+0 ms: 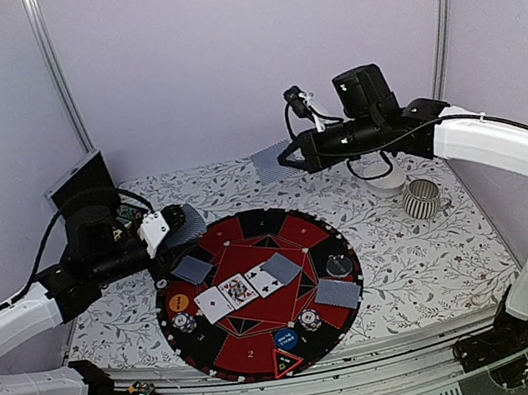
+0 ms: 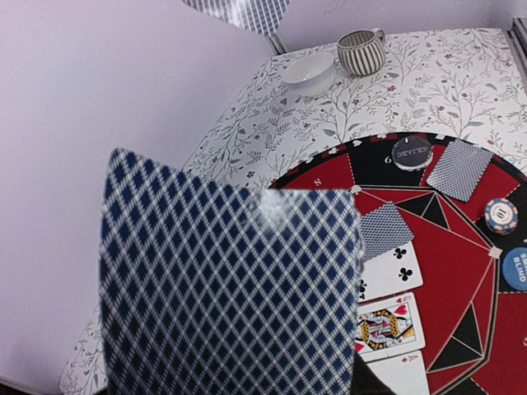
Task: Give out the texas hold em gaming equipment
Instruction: Place the poker card in the community card area.
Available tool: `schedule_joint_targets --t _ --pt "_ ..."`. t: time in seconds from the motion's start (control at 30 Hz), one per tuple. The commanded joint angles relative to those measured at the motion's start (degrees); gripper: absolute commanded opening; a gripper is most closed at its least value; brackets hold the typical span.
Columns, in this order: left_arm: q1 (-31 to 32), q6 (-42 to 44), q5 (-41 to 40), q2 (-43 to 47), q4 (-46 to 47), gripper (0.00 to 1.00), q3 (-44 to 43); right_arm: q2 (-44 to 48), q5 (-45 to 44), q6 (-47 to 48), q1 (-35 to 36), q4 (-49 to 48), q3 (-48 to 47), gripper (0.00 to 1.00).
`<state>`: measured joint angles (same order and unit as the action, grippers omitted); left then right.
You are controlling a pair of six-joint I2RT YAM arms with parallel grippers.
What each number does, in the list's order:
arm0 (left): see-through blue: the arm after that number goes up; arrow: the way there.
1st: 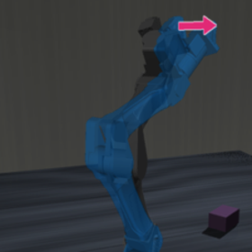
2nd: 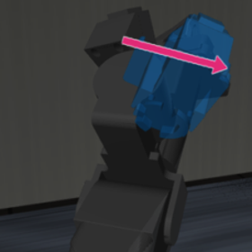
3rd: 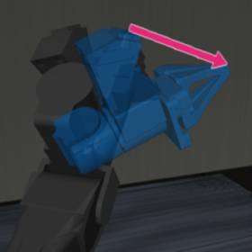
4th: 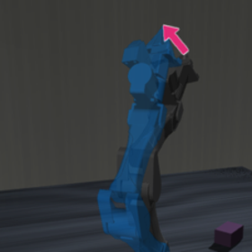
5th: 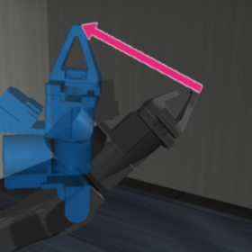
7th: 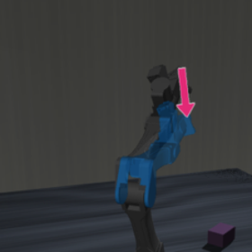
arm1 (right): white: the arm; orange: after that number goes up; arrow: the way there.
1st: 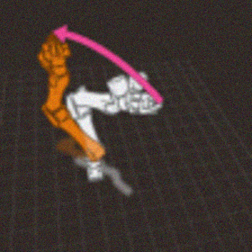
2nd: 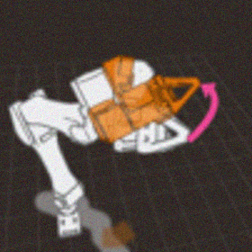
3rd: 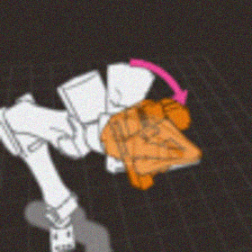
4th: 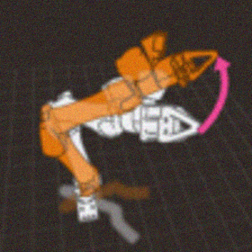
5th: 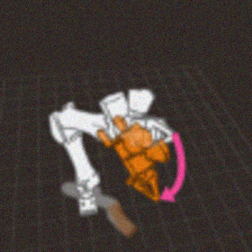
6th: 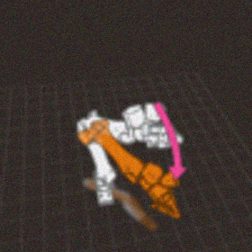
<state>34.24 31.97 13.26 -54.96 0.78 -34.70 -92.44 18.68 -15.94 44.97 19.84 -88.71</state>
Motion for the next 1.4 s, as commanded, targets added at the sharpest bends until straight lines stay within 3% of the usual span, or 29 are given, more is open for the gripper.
schedule_joint_targets --t 0.0,0.13,0.37,0.6,0.87,1.13,1.37 --pt "0.8 0.3 0.7 1.3 1.8 0.42 0.2 -0.8 -6.0 -5.4 -3.8 -1.7 8.9 0.02" --pt "0.9 0.2 0.7 1.3 1.9 0.42 0.2 -4.8 -7.1 -8.2 -5.2 -5.4 14.1 0.02" --pt "1.0 0.2 0.7 1.4 1.9 0.42 0.3 -12.3 -6.2 -19.2 -5.3 -23.2 21.2 0.02" --pt "1.1 0.3 0.6 2.0 2.3 0.42 0.6 -18.0 -9.3 -27.2 -5.4 -30.8 24.6 0.03" --pt "1.1 0.3 0.3 2.1 2.3 0.42 0.5 -22.4 -6.3 -33.2 -5.4 -35.0 26.8 0.11" --pt "1.1 0.4 0.4 2.0 2.1 0.42 0.6 -17.2 -10.9 -30.6 -5.4 -33.6 31.2 0.36" --pt "1.0 0.5 0.0 1.9 1.9 0.42 0.7 -13.3 -12.8 -26.4 -5.3 -30.1 32.1 0.37"
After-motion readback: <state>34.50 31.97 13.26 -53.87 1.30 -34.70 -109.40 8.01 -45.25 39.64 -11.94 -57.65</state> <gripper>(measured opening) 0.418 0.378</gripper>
